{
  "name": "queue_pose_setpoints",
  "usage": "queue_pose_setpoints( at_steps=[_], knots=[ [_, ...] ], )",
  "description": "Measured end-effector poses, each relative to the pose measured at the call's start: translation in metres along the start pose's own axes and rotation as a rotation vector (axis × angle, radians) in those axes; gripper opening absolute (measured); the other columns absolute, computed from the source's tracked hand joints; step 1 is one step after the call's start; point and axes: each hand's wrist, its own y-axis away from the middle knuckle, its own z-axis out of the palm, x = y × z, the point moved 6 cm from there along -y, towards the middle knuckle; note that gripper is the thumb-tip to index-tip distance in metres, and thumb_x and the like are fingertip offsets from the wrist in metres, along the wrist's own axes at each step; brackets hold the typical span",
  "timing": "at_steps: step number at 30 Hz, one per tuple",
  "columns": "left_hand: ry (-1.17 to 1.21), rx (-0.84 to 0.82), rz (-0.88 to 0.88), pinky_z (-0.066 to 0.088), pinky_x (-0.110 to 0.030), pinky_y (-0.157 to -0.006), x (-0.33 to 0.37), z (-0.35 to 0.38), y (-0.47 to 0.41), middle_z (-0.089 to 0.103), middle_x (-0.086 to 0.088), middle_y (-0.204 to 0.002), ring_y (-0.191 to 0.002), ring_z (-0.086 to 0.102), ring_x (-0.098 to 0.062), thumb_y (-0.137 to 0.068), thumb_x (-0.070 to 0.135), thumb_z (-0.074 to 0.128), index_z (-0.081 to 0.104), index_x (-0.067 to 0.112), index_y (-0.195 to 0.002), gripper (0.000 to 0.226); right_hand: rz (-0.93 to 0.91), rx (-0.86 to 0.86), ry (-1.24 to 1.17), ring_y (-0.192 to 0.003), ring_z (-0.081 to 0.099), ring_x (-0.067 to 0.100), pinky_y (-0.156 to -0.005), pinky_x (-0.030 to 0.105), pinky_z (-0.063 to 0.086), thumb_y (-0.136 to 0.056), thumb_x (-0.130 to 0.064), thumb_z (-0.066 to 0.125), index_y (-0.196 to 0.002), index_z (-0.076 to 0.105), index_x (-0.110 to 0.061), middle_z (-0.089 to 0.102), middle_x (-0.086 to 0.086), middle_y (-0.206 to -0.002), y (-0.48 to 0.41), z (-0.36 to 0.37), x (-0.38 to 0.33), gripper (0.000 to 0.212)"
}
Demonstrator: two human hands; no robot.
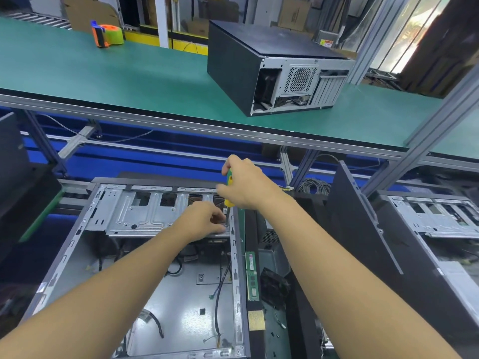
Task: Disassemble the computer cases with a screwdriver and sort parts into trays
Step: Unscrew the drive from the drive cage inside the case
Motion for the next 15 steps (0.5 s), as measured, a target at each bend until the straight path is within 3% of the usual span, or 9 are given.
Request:
queue_pose_setpoints(
  at_steps=[2,5,7,10,15],
  knots=[
    [-0.045,0.032,-0.025,0.052,-0.029,-0.081,0.003,0.003,-0.003,0.071,0.008,-0.093,-0.087,0.064,-0.012,-0.082,0.039,0.077,0.077,0.023,-0.096,0.022,-0.015,0.033,0.008,-0.095,0.050,0.027,-0.069,0.034,0.036,-0.099,-0.039,0.058,-0.112,0.046,-0.018,0.046,0.005,-0.116,0.000,0.003,0.000,0.028],
    [-0.036,0.074,-0.056,0.054,-0.030,-0.080,0.001,0.004,-0.005,0.072,0.008,-0.093,-0.086,0.063,-0.012,-0.083,0.038,0.076,0.078,0.024,-0.093,0.018,-0.047,0.112,0.015,-0.089,0.049,0.025,-0.068,0.033,0.035,-0.101,-0.020,0.055,-0.112,0.050,-0.014,0.051,0.008,-0.117,0.001,0.000,0.000,0.013],
    [-0.051,0.100,-0.041,0.053,-0.030,-0.077,0.003,0.005,-0.005,0.071,0.009,-0.092,-0.084,0.062,-0.012,-0.085,0.038,0.075,0.077,0.025,-0.092,0.015,-0.047,0.111,-0.008,-0.088,0.048,0.024,-0.068,0.031,0.036,-0.097,-0.007,0.053,-0.113,0.051,-0.014,0.052,0.007,-0.116,0.003,-0.002,0.001,0.018],
    [-0.159,0.101,0.031,0.051,-0.031,-0.070,0.006,0.008,-0.004,0.066,0.007,-0.087,-0.080,0.061,-0.015,-0.089,0.039,0.069,0.073,0.022,-0.086,0.018,-0.058,0.121,-0.047,-0.089,0.048,0.023,-0.070,0.032,0.039,-0.091,-0.002,0.052,-0.110,0.050,-0.014,0.052,0.005,-0.110,0.011,-0.007,0.001,0.022],
    [0.085,0.199,0.067,0.040,-0.007,-0.063,-0.006,-0.013,0.007,0.064,0.015,-0.075,-0.071,0.059,0.000,-0.088,0.024,0.073,0.068,0.020,-0.084,0.007,-0.050,0.339,-0.132,-0.091,0.051,0.024,-0.072,0.038,0.046,-0.091,-0.003,0.049,-0.105,0.051,-0.015,0.049,0.002,-0.104,0.029,-0.039,0.003,0.018]
  ],
)
